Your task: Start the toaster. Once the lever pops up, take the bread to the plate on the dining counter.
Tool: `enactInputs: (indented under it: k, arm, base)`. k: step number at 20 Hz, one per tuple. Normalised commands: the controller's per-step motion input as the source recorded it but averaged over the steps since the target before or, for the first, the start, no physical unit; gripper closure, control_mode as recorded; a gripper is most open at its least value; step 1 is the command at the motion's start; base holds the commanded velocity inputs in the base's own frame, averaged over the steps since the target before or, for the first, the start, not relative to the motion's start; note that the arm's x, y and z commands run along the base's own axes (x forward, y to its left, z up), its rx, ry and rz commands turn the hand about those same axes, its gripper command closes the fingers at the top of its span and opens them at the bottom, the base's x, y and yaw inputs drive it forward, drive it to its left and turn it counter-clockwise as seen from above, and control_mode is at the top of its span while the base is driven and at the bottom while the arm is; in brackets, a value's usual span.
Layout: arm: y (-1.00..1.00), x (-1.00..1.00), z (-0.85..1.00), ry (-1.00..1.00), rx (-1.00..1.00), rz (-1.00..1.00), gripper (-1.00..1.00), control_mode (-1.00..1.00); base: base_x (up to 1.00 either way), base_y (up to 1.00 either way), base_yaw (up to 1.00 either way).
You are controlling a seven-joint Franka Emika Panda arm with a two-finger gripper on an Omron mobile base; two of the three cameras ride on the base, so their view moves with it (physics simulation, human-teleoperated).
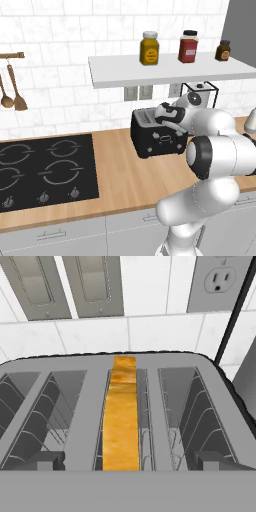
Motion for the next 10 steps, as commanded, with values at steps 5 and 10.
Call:
enactInputs:
  k: [5,10]
  arm:
    - [0.0,0.0,0.0,0.0,0.0,0.0,1.0,-1.0]
    - [0.0,0.0,0.0,0.0,0.0,0.0,1.0,-1.0]
  base:
    - [0.0,0.0,0.0]
    - [0.0,0.0,0.0]
